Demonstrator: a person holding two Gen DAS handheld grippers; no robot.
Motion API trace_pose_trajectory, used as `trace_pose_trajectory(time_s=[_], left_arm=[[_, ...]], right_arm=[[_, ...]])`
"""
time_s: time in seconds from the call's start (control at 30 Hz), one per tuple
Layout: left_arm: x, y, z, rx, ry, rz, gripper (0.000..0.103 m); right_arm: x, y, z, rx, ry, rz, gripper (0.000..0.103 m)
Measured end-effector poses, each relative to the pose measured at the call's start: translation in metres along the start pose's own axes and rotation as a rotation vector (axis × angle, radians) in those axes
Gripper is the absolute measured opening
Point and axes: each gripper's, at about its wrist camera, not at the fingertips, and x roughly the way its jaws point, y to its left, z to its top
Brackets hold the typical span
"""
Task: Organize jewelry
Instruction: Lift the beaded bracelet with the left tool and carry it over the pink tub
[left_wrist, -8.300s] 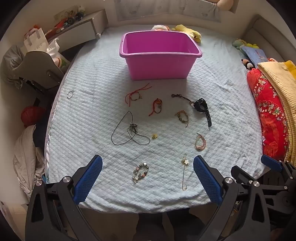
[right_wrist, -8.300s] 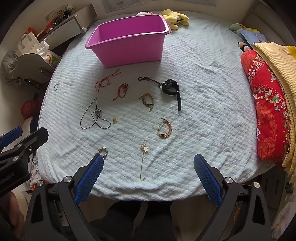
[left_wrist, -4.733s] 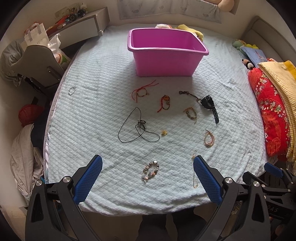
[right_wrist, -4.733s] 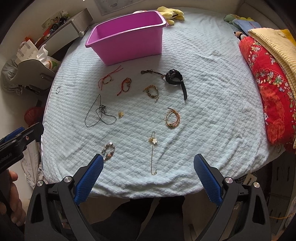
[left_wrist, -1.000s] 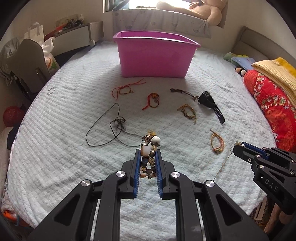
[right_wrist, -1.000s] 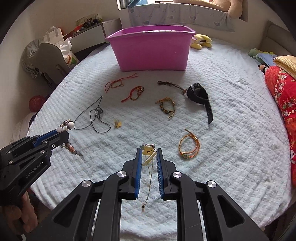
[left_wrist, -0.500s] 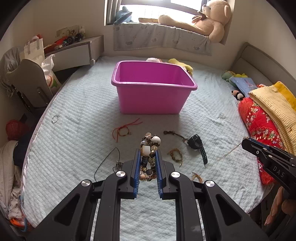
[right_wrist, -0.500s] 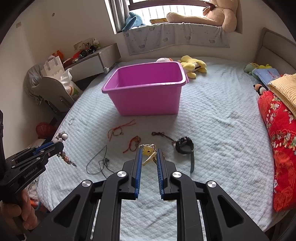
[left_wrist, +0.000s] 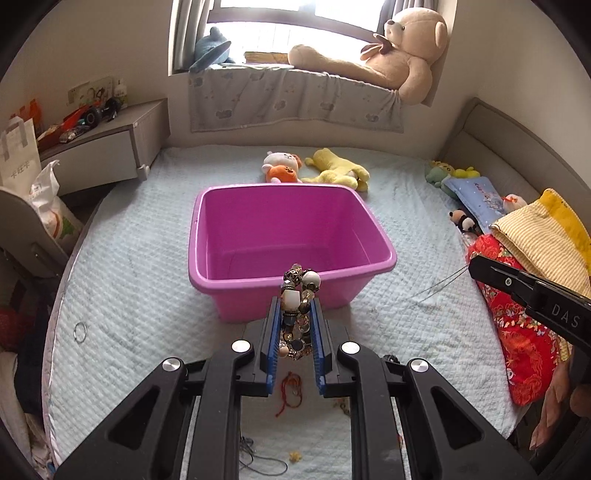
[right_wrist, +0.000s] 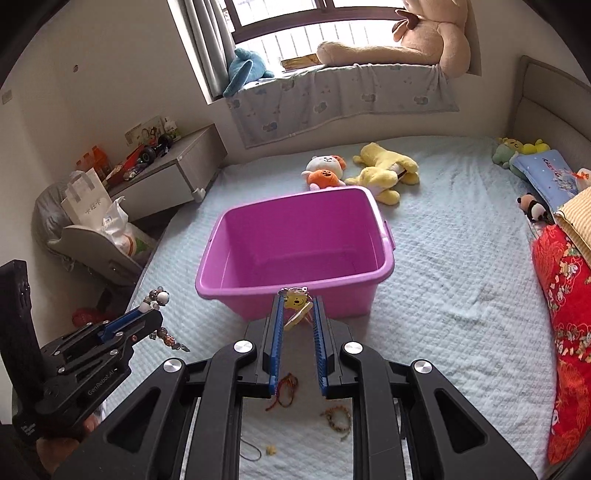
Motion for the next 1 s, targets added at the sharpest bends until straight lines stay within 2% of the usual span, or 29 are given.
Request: trace_pose_trajectory(time_s=[0.3,0.5,0.77,1.0], left_arm=[[0.042,0.016,0.09,0.001,-0.037,-0.004,0.015],[0.068,0.017,0.125,-0.006,-0.038,0.008,0.015],[0.134,0.026,0.127,-0.029,0.076,0.041,0.015],[0.194,0.043,0.107,-0.091,0.225,0.068,0.015]], right_arm=[[0.036,0.013,0.101,-0.024,-0.042,0.034,0.015],[0.067,0.008,0.144,-0.035,-0.047,0.067,0.015],[0.152,-0.007,0.149,-0.042,0.063,0.067,0.015],[0.227,-0.027,0.126,-0.024,0.238,0.021,0.015]])
